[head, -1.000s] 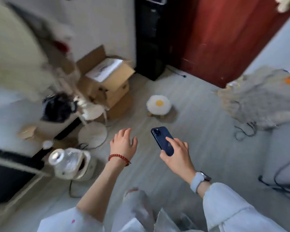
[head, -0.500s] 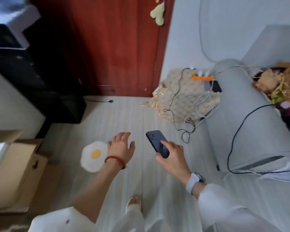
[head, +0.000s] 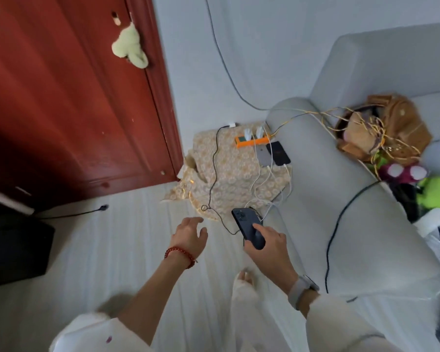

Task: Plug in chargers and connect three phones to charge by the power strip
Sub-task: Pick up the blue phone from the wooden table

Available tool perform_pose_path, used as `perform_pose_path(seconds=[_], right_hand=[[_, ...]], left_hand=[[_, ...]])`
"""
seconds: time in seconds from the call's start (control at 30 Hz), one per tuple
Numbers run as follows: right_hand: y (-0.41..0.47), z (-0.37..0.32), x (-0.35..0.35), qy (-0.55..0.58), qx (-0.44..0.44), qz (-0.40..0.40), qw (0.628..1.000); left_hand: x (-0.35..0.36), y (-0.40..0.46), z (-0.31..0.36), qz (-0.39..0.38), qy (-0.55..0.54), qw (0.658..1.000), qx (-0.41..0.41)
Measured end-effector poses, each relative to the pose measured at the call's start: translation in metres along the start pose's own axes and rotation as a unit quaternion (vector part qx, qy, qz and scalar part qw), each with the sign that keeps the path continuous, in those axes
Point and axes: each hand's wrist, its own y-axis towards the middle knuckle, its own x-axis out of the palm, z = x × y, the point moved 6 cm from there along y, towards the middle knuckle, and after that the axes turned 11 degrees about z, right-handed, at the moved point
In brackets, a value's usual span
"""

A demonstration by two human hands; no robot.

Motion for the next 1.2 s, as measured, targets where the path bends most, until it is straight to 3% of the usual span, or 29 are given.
perform_pose_path(seconds=[0.27, 0.5, 0.67, 0.93, 1.07, 1.2], right_hand=[[0.188, 0.018, 0.030, -0.062, -0.018, -0.065, 0.996], [0.309, 0.039, 0.109, -0.085, 0.038, -0.118, 0.989], [0.381, 0.059, 0.181, -0.115, 0.060, -0.114, 0.985], [0.448, 0.088, 0.272, -0.177, 0.082, -0.130, 0.972], [0.458, 0.092, 0.287, -0.231, 0.066, -0.115, 0.964], [0.459, 0.094, 0.293, -0.277, 0.069, -0.154, 0.946]], left_hand=[[0.034, 0.159, 0.047, -0.005, -0.019, 0.998, -0.064], [0.077, 0.285, 0.027, -0.002, -0.018, 0.994, -0.111], [0.124, 0.375, 0.002, -0.025, -0.042, 0.988, -0.145], [0.189, 0.466, -0.020, -0.015, -0.013, 0.989, -0.149], [0.207, 0.485, -0.025, -0.016, 0.031, 0.987, -0.157], [0.206, 0.497, -0.026, 0.008, 0.027, 0.982, -0.186]])
